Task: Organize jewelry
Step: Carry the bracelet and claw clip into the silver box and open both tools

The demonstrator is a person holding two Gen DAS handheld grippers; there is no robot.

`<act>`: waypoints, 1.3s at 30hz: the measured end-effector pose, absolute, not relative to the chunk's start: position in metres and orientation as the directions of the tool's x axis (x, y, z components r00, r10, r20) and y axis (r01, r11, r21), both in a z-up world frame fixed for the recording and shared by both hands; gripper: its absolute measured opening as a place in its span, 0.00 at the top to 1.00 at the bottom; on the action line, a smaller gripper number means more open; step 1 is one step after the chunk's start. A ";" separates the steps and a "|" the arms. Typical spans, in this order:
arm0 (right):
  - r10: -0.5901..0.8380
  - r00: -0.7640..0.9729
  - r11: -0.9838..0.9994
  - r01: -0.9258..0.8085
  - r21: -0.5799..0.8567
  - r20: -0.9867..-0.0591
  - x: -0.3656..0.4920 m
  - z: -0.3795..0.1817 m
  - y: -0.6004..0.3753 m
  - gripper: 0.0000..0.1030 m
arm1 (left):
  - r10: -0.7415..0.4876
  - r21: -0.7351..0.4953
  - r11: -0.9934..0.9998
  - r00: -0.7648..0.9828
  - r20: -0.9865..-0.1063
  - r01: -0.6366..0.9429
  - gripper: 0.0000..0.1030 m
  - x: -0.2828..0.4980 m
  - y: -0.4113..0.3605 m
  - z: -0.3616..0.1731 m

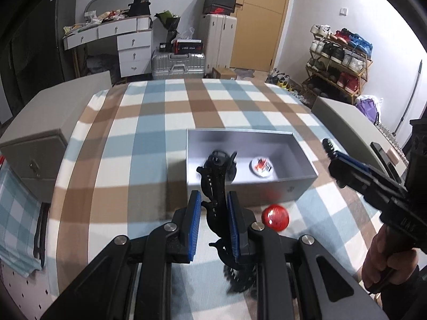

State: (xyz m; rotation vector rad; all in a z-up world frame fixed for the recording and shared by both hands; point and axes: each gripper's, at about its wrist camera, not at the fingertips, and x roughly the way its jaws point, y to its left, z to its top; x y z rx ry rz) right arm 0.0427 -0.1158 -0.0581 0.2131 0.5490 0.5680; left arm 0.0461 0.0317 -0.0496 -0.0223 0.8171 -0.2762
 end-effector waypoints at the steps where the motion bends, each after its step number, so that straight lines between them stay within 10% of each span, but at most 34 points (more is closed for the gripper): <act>1: 0.564 0.704 0.825 -0.454 0.337 -0.431 0.045 -0.057 -0.116 0.54 | -0.259 -0.128 0.962 0.651 -0.714 0.242 0.86 0.049 0.030 -0.048; 39: 0.486 0.645 0.869 -0.426 0.250 -0.589 0.126 -0.090 -0.107 0.54 | -0.434 -0.256 0.889 0.525 -0.732 0.379 0.86 0.127 -0.021 -0.070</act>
